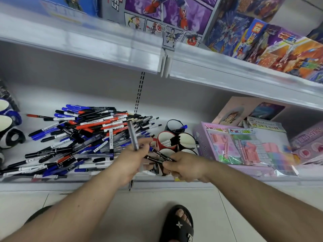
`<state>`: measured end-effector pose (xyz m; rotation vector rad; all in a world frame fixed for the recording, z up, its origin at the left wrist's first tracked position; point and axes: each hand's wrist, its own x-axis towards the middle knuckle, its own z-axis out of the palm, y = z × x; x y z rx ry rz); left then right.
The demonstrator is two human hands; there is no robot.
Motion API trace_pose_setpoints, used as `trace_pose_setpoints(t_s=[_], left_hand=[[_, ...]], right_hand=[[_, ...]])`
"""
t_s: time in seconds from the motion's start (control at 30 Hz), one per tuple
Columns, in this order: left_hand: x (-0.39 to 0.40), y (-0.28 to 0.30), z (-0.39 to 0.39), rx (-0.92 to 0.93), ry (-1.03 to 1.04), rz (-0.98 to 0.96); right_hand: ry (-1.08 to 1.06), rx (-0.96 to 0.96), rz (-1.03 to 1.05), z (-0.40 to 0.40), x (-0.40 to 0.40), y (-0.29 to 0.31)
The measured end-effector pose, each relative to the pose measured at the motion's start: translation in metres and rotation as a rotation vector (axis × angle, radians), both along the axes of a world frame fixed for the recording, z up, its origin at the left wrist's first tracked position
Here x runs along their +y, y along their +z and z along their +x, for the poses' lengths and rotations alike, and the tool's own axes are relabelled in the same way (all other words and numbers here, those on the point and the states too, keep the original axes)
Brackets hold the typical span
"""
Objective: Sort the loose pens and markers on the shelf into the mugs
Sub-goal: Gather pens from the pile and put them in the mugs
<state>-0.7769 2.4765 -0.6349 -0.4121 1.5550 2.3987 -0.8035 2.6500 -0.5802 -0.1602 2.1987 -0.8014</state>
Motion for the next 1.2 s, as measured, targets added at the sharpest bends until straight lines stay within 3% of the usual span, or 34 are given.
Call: trace_pose_setpoints(t_s=[0.13, 0.27, 0.37, 0.6, 0.8, 1.1, 1.2], left_hand=[[0.011, -0.016, 0.003, -0.029, -0.134, -0.251], [0.019, -0.026, -0.002, -0.124, -0.048, -0.193], [0.025, -0.026, -0.003, -0.153, -0.012, -0.130], [0.014, -0.046, -0.006, -0.176, 0.053, -0.330], [0.013, -0.043, -0.007, -0.229, 0.028, -0.097], [0.011, -0.047, -0.008, -0.208, 0.066, 0.007], [0.012, -0.047, -0.012, -0.189, 0.094, -0.005]], right_hand=[[0.043, -0.024, 0.015, -0.010, 0.015, 0.008], [-0.396, 0.036, -0.314, -0.022, 0.037, 0.000], [-0.557, 0.141, -0.408, -0.027, 0.048, -0.009], [-0.609, 0.410, -0.149, -0.062, 0.066, -0.029], [-0.259, 0.453, 0.263, -0.085, 0.051, -0.079], [-0.188, 0.423, 0.296, -0.082, 0.040, -0.092], [-0.236, 0.521, 0.285, -0.072, 0.037, -0.073]])
